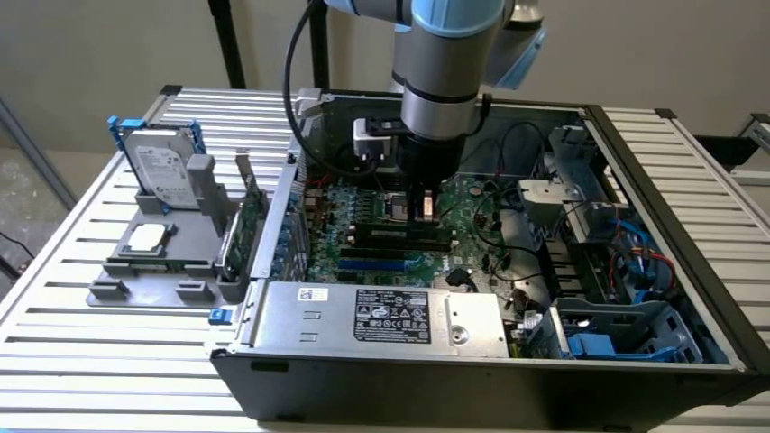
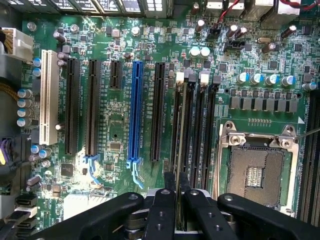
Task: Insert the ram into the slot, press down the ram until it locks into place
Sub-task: 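Insert the ram into the slot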
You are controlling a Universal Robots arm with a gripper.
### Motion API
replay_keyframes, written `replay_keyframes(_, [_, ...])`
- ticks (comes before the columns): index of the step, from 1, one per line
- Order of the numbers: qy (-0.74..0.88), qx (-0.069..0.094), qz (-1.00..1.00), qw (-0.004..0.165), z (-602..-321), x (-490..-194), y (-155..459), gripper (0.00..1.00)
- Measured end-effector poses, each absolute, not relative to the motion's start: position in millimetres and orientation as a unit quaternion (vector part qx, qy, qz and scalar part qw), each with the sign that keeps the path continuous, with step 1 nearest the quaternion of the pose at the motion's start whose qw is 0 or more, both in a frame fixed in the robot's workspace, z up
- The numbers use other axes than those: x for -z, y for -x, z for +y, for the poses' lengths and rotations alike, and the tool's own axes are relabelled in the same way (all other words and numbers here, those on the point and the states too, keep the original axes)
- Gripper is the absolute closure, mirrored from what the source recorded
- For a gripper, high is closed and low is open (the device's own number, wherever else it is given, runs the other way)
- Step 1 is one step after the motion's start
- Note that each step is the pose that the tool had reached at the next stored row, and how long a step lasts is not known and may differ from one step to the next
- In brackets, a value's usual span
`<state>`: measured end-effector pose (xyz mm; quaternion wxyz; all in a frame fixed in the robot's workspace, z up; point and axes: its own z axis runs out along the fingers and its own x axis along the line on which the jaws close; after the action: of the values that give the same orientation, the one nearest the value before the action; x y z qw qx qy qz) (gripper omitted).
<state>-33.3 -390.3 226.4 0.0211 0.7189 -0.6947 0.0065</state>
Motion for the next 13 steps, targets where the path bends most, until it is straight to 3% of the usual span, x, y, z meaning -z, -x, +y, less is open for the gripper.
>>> replay_keyframes(13, [-0.720, -0.010, -0.693, 0.020, -390.3, -225.9, 34.7, 0.86])
